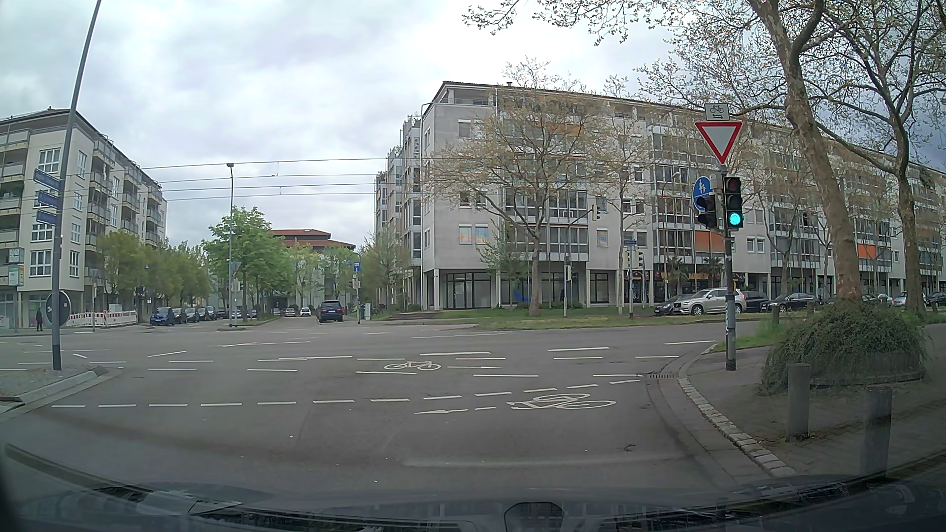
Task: Follow the waypoints while adhering to traffic rules and regulations
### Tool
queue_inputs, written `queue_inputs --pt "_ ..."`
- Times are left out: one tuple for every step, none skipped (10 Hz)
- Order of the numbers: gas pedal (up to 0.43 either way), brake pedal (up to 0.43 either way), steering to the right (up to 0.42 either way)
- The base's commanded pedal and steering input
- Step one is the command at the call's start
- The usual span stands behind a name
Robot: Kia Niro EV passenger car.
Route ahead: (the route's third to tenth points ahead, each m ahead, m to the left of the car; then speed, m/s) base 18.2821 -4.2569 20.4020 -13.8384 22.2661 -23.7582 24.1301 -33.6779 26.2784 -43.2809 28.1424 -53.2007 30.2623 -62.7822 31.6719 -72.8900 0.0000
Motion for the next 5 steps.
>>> queue_inputs --pt "0.000 0.207 0.034" --pt "0.000 0.000 0.034" --pt "0.000 0.000 0.034" --pt "0.000 0.000 0.034" --pt "0.000 0.000 0.034"
